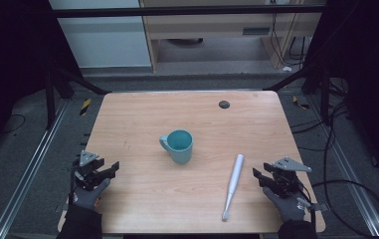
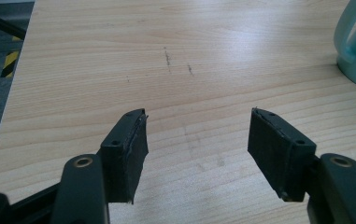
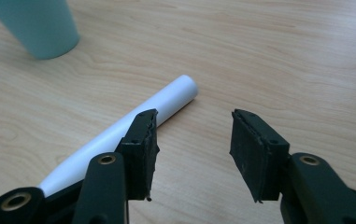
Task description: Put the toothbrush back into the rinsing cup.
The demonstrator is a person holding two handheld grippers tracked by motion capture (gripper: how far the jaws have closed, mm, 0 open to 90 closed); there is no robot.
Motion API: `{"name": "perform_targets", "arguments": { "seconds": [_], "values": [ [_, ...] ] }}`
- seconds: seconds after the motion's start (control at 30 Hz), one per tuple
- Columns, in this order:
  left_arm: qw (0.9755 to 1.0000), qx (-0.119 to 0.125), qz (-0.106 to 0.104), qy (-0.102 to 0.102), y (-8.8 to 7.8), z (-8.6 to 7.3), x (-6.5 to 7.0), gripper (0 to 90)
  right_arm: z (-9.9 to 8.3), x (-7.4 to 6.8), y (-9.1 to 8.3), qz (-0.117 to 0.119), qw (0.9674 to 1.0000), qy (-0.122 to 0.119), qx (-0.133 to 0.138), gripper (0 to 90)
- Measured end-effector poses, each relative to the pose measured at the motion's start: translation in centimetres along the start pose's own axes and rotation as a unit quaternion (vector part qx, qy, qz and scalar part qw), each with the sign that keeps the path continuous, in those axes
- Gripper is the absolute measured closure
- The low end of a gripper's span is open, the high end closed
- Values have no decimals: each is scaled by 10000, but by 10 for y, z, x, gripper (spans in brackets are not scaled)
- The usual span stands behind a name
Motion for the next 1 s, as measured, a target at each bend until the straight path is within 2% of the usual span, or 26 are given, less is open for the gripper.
{"name": "perform_targets", "arguments": {
  "seconds": [0.07, 0.17, 0.2, 0.27, 0.37, 0.5, 0.57, 0.83, 1.0],
  "values": [
    [10000, -39, -5, 14, 1, -1, 0, 369, -3, -6, -1, 178, 9998, -80, -64, 513],
    [10000, -49, -21, 10, 1, -2, 1, 372, -4, -10, -1, 287, 9994, -132, -136, 523],
    [10000, -64, -32, 35, 1, -2, 1, 375, -5, -16, -1, 414, 9988, -181, -207, 543],
    [10000, -66, -36, 45, 1, -2, 1, 376, -5, -17, -1, 409, 9986, -249, -225, 550],
    [9999, -108, -32, 77, 3, -3, 1, 377, -4, -26, -3, 553, 9975, -335, -277, 595],
    [9999, -131, -21, 54, 4, -4, 0, 378, -6, -35, -4, 743, 9962, -316, -320, 651],
    [9999, -149, -12, 72, 5, -4, 0, 378, -8, -41, -4, 886, 9948, -305, -402, 694],
    [9998, -191, -27, 106, 7, -6, 2, 379, -13, -62, -2, 1326, 9877, -542, -630, 850],
    [9996, -219, -26, 147, 8, -7, 3, 380, -17, -72, 2, 1466, 9838, -618, -820, 897]
  ]
}}
Point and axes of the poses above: each handheld gripper's, and its own axes: y roughly forward along the jaws, z roughly out of its top, x roughly to its right, the point moved 6 cm from there along y, roughly forward along the jaws, and after that the axes turned 7 degrees about -y, right-handed, at the moved point
